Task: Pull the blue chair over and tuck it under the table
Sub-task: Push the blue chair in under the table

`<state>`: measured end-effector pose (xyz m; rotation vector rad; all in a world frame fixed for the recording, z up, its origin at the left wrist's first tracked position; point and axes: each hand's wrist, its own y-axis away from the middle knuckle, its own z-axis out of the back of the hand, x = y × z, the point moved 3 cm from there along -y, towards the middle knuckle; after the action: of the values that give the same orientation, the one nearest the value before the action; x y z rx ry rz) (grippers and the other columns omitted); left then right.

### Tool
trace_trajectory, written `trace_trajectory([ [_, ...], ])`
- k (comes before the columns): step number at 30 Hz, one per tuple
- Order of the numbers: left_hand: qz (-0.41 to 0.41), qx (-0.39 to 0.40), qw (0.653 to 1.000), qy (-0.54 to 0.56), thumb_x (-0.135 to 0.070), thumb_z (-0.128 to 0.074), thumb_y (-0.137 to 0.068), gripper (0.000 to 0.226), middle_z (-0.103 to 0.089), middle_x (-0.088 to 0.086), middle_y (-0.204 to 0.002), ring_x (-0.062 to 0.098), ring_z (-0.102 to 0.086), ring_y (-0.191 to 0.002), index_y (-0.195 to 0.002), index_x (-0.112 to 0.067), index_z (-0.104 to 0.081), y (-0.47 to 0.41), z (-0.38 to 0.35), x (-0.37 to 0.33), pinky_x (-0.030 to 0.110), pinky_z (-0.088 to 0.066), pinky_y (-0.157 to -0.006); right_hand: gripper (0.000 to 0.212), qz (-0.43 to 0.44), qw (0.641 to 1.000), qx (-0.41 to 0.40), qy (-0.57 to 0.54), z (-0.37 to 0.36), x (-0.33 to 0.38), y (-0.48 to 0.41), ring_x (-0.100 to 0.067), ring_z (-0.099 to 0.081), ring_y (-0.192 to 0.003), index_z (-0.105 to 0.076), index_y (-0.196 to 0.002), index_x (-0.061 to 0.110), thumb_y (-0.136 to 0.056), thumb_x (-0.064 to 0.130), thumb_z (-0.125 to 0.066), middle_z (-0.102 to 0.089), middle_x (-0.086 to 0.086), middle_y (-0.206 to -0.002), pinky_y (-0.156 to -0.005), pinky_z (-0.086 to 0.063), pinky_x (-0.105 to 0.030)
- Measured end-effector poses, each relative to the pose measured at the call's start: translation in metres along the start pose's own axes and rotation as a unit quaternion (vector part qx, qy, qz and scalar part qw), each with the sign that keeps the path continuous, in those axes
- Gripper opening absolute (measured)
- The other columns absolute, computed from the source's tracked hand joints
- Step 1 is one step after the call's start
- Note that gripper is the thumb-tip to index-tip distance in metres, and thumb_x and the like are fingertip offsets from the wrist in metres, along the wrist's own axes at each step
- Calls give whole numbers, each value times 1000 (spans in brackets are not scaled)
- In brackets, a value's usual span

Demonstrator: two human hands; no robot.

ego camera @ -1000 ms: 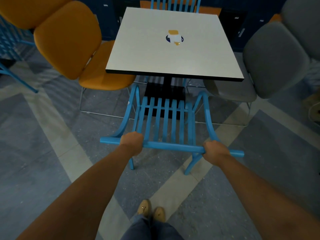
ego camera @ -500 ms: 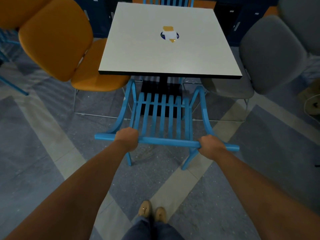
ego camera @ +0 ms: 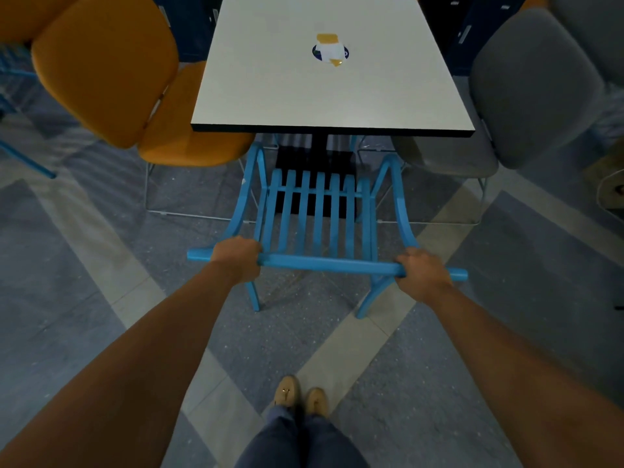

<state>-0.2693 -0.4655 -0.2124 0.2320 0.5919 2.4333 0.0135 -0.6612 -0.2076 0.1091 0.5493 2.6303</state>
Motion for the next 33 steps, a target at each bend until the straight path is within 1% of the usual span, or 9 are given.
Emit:
trace_trajectory([
  [1,14,-1,1000,-6,-19,-56,-86,35,-69,5,-109,28,-65,-102,-120,-23,-63,1,-1,9,42,-53,-86,37,-12,1000,-5,8,1,-9,2,-29,-52,-118,-61,-123,22,-86,22,-61,-57,-6,-124,-99,-45,-43],
  [3,39,-7,999,-24,-17,-53,-90,33,-69,5,-110,27,-66,-102,-120,-23,-64,4,-2,22,40,-54,-86,37,-26,999,11,24,2,-24,5,-29,-51,-120,-59,-126,23,-89,23,-60,-55,-5,-129,-101,-45,-45],
  [7,53,-20,997,-45,-17,-51,-94,32,-68,6,-112,27,-65,-104,-122,-23,-64,4,-3,22,39,-53,-88,33,-20,998,65,12,8,-30,5,-29,-60,-116,-59,-127,23,-94,24,-55,-64,-9,-125,-99,-49,-43],
  [10,53,-15,998,-45,-16,-52,-94,32,-68,6,-112,26,-65,-104,-122,-23,-65,4,-6,18,38,-54,-89,35,-16,997,78,16,9,-31,6,-30,-60,-116,-57,-130,22,-95,21,-53,-64,-10,-126,-99,-49,-42],
  [15,49,-15,998,-36,-15,-52,-94,32,-68,6,-112,26,-65,-104,-123,-22,-65,6,-10,14,38,-55,-90,36,-19,997,77,9,9,-35,8,-29,-60,-117,-57,-131,21,-95,19,-53,-64,-11,-126,-101,-48,-43],
  [19,46,-13,999,-10,-14,-52,-94,31,-68,6,-112,26,-65,-103,-121,-21,-66,4,-11,19,41,-55,-92,35,-23,997,74,15,9,-33,7,-29,-59,-118,-57,-131,21,-96,18,-52,-63,-10,-127,-102,-47,-43],
  [25,37,-17,999,0,-12,-51,-92,32,-69,6,-111,25,-66,-102,-119,-22,-66,4,-12,25,39,-55,-90,36,-31,997,75,10,8,-28,8,-31,-60,-116,-57,-131,21,-96,16,-50,-63,-12,-125,-102,-47,-44],
  [33,31,-7,999,-9,-11,-51,-93,33,-69,7,-111,25,-66,-102,-122,-19,-65,4,-12,25,37,-54,-92,34,-40,996,78,17,7,-26,10,-30,-58,-120,-57,-130,20,-97,16,-49,-62,-11,-128,-104,-45,-46],
])
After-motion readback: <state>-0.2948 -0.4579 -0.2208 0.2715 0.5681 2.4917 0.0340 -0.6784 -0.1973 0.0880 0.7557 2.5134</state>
